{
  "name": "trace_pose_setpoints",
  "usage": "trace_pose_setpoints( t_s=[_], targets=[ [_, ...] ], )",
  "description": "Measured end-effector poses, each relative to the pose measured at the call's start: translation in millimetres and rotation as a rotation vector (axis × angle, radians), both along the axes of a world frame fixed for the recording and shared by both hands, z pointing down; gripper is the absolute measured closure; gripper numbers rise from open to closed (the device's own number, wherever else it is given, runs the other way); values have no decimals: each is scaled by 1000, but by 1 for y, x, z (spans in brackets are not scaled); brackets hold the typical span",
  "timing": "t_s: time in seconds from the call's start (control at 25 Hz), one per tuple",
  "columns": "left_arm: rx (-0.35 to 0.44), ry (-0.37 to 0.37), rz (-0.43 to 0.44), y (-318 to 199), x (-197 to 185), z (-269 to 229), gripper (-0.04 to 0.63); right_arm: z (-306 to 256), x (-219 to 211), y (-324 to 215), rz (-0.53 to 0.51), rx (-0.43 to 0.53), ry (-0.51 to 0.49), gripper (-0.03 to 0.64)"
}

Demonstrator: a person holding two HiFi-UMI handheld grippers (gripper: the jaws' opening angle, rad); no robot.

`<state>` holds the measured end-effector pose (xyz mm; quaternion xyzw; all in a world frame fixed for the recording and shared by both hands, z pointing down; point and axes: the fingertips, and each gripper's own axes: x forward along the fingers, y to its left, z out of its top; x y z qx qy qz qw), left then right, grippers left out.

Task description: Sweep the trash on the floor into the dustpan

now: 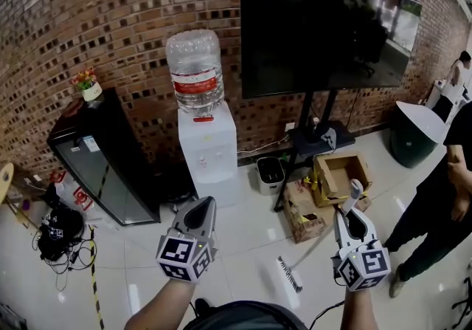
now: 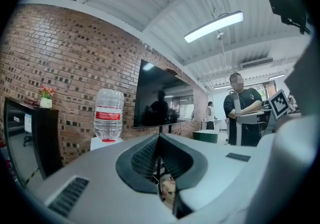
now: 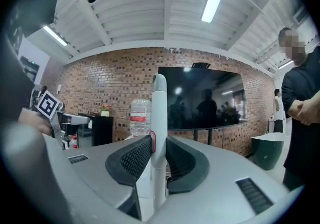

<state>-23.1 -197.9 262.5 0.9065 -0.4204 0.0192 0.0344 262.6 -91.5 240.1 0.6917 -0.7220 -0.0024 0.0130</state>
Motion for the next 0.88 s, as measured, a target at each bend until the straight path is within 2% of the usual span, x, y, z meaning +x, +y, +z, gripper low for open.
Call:
trace_pose_setpoints(
  t_s=[0.28, 0.88],
  targets=[
    [-16, -5, 20, -1, 0, 7, 591, -1, 15, 3, 42, 10, -9, 503],
    [-35, -1, 34, -11, 2, 12, 591, 4, 7, -15, 20, 2, -26, 505]
  ],
)
